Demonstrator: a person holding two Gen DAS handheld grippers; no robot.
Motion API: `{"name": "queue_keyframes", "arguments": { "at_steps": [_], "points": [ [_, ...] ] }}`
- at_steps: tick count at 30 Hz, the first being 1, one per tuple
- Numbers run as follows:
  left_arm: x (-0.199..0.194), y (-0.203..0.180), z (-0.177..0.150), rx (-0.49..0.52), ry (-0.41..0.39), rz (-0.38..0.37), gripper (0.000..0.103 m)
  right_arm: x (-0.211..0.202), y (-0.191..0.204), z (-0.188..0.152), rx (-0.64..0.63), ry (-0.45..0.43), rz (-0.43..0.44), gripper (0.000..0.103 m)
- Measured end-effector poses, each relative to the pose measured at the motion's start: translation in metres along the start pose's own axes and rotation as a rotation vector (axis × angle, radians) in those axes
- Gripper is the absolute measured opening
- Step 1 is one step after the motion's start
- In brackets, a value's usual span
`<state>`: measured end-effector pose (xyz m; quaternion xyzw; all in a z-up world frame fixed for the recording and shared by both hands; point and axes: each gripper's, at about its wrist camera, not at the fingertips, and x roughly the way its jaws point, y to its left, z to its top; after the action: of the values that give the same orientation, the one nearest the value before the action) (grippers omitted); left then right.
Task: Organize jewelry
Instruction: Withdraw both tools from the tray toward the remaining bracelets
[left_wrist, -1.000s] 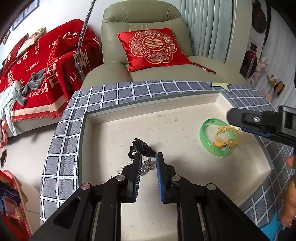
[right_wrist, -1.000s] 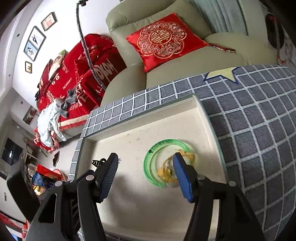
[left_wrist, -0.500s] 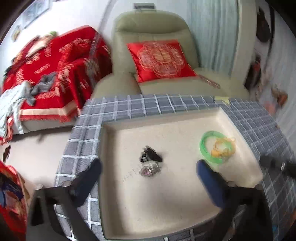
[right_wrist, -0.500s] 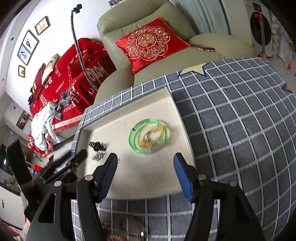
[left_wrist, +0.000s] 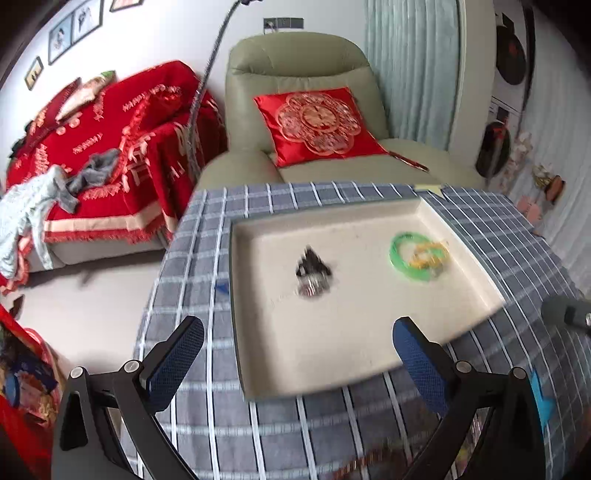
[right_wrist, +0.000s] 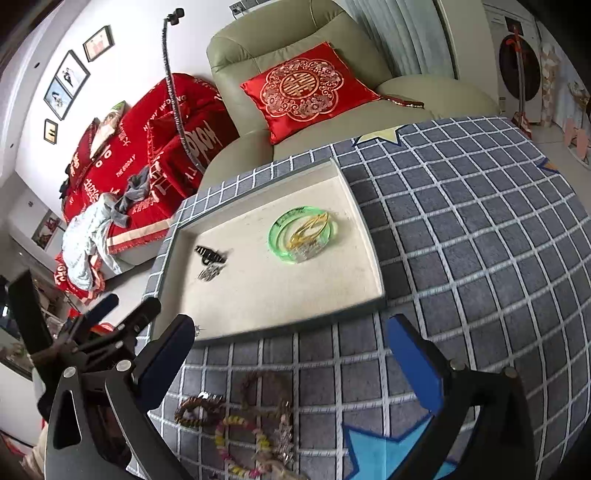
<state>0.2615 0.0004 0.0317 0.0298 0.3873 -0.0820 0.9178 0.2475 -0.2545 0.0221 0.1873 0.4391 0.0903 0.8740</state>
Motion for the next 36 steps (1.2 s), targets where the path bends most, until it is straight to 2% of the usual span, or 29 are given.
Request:
{"name": "queue_keyframes", "arguments": {
  "at_steps": [7,19,27,36],
  "points": [
    [-0.025,0.008,-0.037,-0.008,0.015,-0.014,0.103,-0.014,0.007,-0.029,-0.014,0.024,0.003,0.103],
    [-0.019,0.008,-0.077,0.042,0.096,-0.015,0.103,-0.008,0.005,-0.076,-0.03,0.143,-0.057,0.103],
    [-0.009,0.009,-0.086,0.044,0.152,-0.034,0.103,-0.001,-0.001,-0.081,-0.039,0.176,-0.116,0.103],
    [0.0,-0.002,-0.089,0.084,0.182,-0.051,0.103,0.022,0.012,-0.068,-0.117,0.193,-0.18,0.103]
  ]
}}
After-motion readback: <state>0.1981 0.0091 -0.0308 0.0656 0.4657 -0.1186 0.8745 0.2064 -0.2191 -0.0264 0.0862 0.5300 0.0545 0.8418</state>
